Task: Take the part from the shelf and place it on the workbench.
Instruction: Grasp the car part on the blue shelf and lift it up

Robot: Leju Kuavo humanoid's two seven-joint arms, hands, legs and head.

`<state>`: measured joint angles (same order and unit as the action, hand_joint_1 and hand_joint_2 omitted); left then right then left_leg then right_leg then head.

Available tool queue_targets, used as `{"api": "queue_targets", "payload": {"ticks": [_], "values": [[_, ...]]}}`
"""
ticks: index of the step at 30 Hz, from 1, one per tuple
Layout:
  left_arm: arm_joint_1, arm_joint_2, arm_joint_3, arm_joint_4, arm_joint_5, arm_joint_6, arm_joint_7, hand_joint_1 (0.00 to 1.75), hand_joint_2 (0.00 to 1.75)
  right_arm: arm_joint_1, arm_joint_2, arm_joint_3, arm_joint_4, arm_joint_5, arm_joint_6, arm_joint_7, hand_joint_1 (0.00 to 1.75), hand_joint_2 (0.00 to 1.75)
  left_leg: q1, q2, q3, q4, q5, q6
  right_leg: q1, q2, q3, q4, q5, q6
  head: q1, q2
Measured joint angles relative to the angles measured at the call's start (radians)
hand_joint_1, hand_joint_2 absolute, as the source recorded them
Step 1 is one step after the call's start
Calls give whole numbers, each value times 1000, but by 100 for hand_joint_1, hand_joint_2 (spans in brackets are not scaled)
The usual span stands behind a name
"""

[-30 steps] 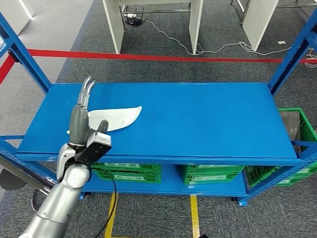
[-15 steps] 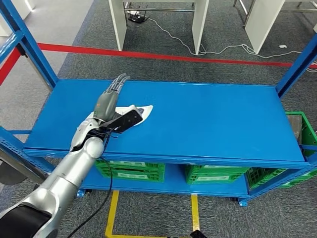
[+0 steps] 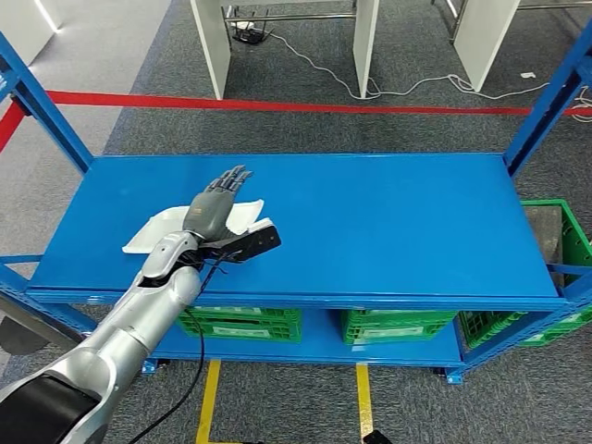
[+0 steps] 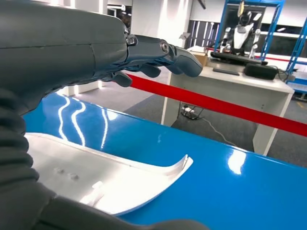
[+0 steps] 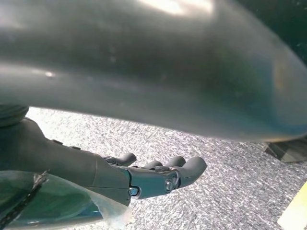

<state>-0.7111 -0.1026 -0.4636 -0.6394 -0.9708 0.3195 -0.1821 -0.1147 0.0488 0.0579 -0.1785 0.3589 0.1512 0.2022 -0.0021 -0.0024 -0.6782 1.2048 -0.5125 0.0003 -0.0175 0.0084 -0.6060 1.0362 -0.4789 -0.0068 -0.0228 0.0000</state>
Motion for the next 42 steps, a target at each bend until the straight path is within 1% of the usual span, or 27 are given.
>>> {"api": "queue_targets", "payload": {"ticks": [2,3,5,7,8,9,11,12,13,14,16,17,18,19,21,23,24,27,28,29,31,33,35,37,38,40,42], "values": [[-2,0,-2,1,0,0,-6,0,0,-1,1,0,0,2,1,-1,0,0,-6,0,50,-119,59,16,1,1,3,-2,-2,3,1,0],[-2,0,-3,1,3,0,-13,0,0,-2,1,0,0,4,3,-2,0,0,-9,-1,63,-151,68,23,1,1,2,-3,-2,7,1,0],[-2,-2,-4,2,13,-3,-26,0,0,-2,2,0,0,7,8,-5,0,0,-13,-1,68,-172,64,32,2,-1,-1,-6,1,16,0,0],[0,-6,-4,2,21,-5,-34,0,0,0,1,0,0,9,11,-8,0,0,-6,1,77,-191,64,37,3,-3,-9,1,-9,26,0,0],[0,-9,-4,2,23,-5,-37,0,0,0,1,0,0,10,11,-9,0,0,-2,1,82,-201,67,39,4,-5,-21,22,-24,30,2,0],[2,-12,-4,2,23,-6,-38,0,0,-1,1,0,0,11,11,-10,0,0,1,2,86,-207,69,39,4,-5,-43,66,-49,33,3,0],[6,-15,-4,4,20,-6,-35,0,0,-1,0,0,0,12,11,-11,0,0,0,2,87,-208,69,41,3,-6,-105,195,-104,38,5,0],[10,-16,-4,5,19,-6,-32,0,0,0,0,0,0,13,11,-12,0,0,-1,2,87,-207,69,42,3,-6,-133,247,-119,41,5,0],[14,-17,-4,6,19,-6,-29,0,0,1,0,0,0,13,12,-12,0,0,-1,2,88,-207,68,41,2,-6,-145,266,-115,43,5,0],[16,-18,-4,6,19,-6,-27,0,0,2,-1,0,0,13,12,-13,0,0,0,1,89,-205,66,40,2,-6,-137,244,-91,44,5,0],[18,-21,-4,7,20,-7,-26,0,0,2,-2,0,0,14,12,-13,0,0,2,0,91,-197,58,33,-1,-8,-77,119,-24,47,5,0],[17,-21,-4,7,21,-7,-25,0,0,1,-2,0,0,14,12,-13,0,0,1,-1,89,-188,53,27,-2,-8,-44,57,-4,46,6,0],[17,-22,-5,7,21,-7,-25,0,44,0,-2,0,0,14,13,-14,0,0,-1,-1,87,-182,49,22,-2,-7,-22,19,4,43,7,0],[17,-23,-5,7,21,-8,-25,0,87,-1,-2,0,0,14,14,-15,0,0,-3,-2,84,-177,47,18,-1,-5,-12,6,0,38,7,0],[18,-23,-6,8,19,-10,-24,0,175,0,-2,0,0,14,19,-21,0,0,-4,-2,83,-174,46,13,0,-3,-10,6,0,27,6,0],[18,-23,-6,10,14,-13,-21,0,175,2,-4,0,0,15,24,-33,0,0,-1,-1,75,-149,25,5,-2,-2,-8,5,2,17,4,0],[18,-23,-7,11,11,-15,-20,0,175,3,-4,-1,0,16,26,-39,0,0,0,-1,59,-111,1,0,-3,-3,-6,4,2,12,2,0],[23,-22,-8,20,6,-28,-15,0,175,3,-4,-1,0,16,31,-48,0,0,2,0,-28,79,-81,-9,-2,-3,-5,4,0,6,1,0],[25,-21,-9,24,3,-37,-15,0,175,4,-5,-1,0,16,32,-48,0,0,2,0,-47,114,-85,-7,-1,-2,-4,4,0,5,1,0],[26,-21,-10,29,0,-47,-14,0,175,4,-5,-2,0,16,34,-47,0,0,1,0,-49,113,-69,-3,0,-2,-3,4,-1,4,1,0],[22,-19,-12,39,-7,-67,-13,0,175,4,-5,-3,0,16,38,-47,0,0,-4,-1,-4,4,7,15,5,0,1,3,-2,3,1,0],[13,-16,-14,50,-13,-79,-10,0,175,3,-3,-4,0,16,40,-47,0,0,-13,-1,47,-115,62,39,9,1,2,2,-3,4,3,0],[4,-14,-17,59,-15,-86,-8,0,175,3,-2,-4,0,17,41,-47,0,0,-20,0,64,-158,66,52,8,0,-2,1,-1,9,3,0],[-2,-12,-19,67,-19,-95,-4,0,175,3,-2,-5,0,17,41,-46,0,0,-17,1,71,-182,68,52,8,-3,-6,-3,0,18,4,0],[-6,-11,-19,71,-21,-101,0,0,175,4,-3,-5,0,17,41,-46,0,0,-13,2,76,-194,71,50,9,-4,-11,5,-9,22,4,0],[-15,-11,-20,82,-28,-112,9,0,175,2,-4,-5,0,18,40,-44,0,0,-7,4,83,-210,78,45,8,-5,-48,80,-55,30,8,0],[-20,-9,-21,96,-40,-118,23,0,175,2,-5,-6,0,19,38,-44,0,0,-7,4,82,-210,79,46,6,-6,-106,203,-108,37,10,0]]}}
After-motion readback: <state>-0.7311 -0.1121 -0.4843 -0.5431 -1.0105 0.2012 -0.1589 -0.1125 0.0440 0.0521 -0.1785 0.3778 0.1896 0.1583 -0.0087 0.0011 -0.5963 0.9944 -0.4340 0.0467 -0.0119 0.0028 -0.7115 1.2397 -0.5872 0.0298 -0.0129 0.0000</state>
